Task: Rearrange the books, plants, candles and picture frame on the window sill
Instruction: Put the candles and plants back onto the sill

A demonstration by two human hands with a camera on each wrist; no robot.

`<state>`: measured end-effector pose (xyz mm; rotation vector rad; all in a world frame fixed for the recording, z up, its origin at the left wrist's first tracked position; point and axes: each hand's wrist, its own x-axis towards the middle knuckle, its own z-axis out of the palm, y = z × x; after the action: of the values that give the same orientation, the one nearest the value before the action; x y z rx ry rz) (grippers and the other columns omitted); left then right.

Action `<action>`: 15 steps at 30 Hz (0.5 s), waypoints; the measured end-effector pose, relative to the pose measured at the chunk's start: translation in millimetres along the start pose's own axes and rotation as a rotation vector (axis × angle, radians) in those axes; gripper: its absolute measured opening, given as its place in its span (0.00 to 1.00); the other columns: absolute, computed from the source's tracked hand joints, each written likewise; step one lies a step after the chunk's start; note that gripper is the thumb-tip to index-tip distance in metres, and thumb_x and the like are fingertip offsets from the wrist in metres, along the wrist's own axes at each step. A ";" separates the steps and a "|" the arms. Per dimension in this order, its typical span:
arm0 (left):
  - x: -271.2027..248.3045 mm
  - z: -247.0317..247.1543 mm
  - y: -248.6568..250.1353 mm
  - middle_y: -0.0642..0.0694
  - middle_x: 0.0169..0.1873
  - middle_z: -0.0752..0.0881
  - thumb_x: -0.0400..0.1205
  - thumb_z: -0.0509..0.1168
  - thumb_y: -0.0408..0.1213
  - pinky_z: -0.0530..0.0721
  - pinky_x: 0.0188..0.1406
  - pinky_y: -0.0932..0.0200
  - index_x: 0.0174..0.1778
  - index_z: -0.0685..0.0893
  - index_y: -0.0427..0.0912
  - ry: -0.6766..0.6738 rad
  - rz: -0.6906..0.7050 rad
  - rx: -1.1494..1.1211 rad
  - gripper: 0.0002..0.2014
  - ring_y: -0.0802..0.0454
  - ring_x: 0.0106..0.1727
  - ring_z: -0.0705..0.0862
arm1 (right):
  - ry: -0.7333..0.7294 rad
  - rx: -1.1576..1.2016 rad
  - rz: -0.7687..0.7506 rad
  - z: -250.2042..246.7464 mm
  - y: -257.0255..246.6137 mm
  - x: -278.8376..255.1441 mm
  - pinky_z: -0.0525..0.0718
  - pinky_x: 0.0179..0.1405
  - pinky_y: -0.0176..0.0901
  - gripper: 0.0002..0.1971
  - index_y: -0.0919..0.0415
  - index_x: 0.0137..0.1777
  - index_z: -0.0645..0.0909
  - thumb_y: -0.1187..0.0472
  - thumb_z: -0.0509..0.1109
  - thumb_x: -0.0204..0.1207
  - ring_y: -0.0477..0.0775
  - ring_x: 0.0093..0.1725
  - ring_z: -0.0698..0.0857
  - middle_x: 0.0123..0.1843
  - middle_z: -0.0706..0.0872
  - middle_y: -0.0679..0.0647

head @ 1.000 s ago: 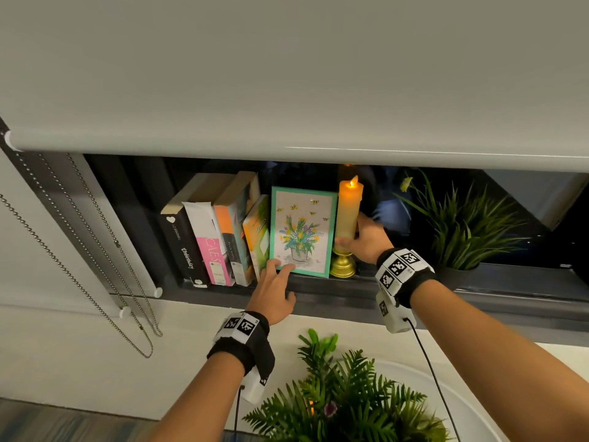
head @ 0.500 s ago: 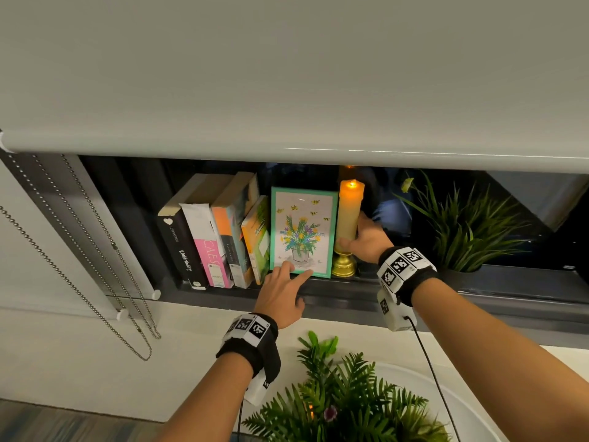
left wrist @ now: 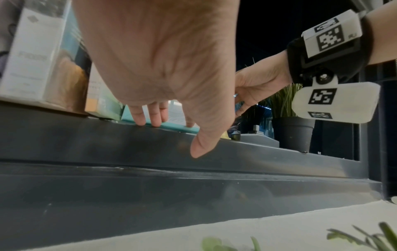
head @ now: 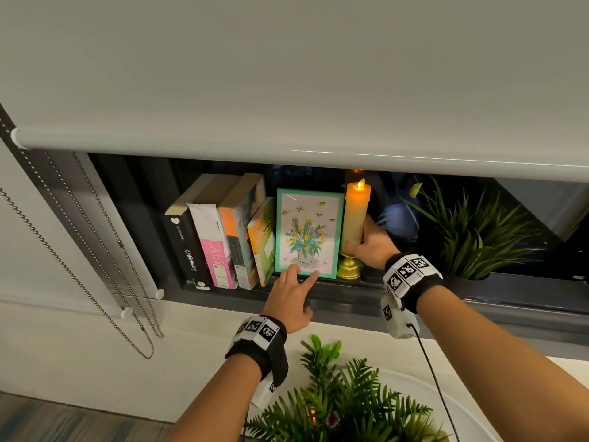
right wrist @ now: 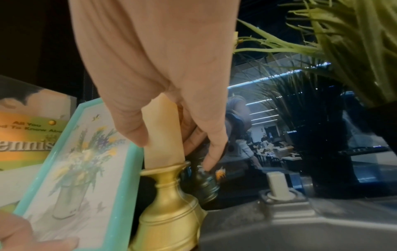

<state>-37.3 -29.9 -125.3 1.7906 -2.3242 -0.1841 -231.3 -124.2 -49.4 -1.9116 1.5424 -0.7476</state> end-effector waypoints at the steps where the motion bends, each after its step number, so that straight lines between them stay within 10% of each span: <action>1: -0.6 0.4 -0.1 0.40 0.75 0.61 0.78 0.64 0.40 0.66 0.74 0.51 0.84 0.56 0.53 -0.002 -0.002 0.001 0.37 0.41 0.76 0.62 | 0.000 0.000 0.003 0.1 -0.4 -1.0 0.83 0.62 0.56 0.32 0.61 0.72 0.65 0.62 0.75 0.71 0.61 0.62 0.82 0.64 0.81 0.60; 15: -3.1 -7.3 4.2 0.42 0.69 0.63 0.80 0.64 0.39 0.75 0.70 0.49 0.82 0.60 0.48 -0.015 -0.042 -0.130 0.34 0.42 0.71 0.68 | 0.060 0.066 0.046 -6.2 20.7 -26.7 0.80 0.63 0.46 0.29 0.62 0.70 0.70 0.58 0.76 0.72 0.57 0.63 0.81 0.63 0.82 0.57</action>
<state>-38.8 -25.7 -117.5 1.7812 -2.2305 -0.3472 -254.3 -102.2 -62.1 -1.8150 1.5723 -0.8325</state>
